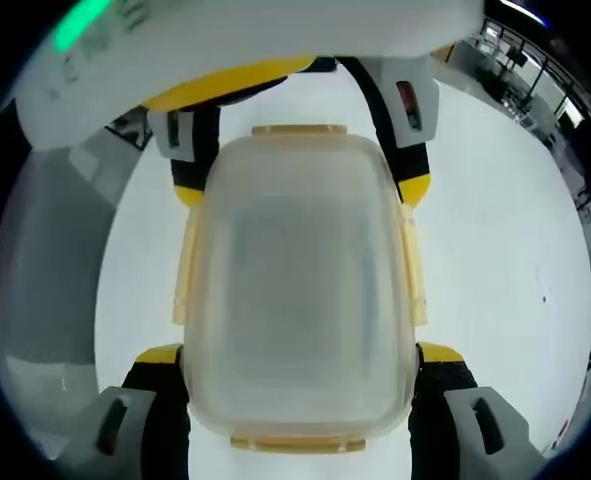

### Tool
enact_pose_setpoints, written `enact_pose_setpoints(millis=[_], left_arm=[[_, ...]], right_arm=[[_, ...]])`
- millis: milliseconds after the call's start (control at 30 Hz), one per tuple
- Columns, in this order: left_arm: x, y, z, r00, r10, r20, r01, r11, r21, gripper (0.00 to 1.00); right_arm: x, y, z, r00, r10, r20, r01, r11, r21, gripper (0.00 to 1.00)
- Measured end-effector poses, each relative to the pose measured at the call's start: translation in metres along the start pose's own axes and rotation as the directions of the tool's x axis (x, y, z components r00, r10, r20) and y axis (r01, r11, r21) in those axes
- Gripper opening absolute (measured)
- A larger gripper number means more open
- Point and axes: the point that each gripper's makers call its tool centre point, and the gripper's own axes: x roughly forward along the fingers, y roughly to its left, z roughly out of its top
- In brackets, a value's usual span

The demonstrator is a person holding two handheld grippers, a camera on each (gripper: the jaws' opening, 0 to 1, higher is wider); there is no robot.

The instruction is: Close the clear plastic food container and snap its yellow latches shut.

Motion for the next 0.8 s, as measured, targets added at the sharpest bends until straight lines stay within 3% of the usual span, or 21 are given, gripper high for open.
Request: enact_pose_setpoints(millis=[800], left_arm=[[0.003,0.037,-0.001,1.000,-0.001,-0.029,0.001,1.000,0.012,0.96]], right_arm=[[-0.002,-0.037,-0.002,1.000,-0.008,0.023,0.008,1.000,0.010,0.93]])
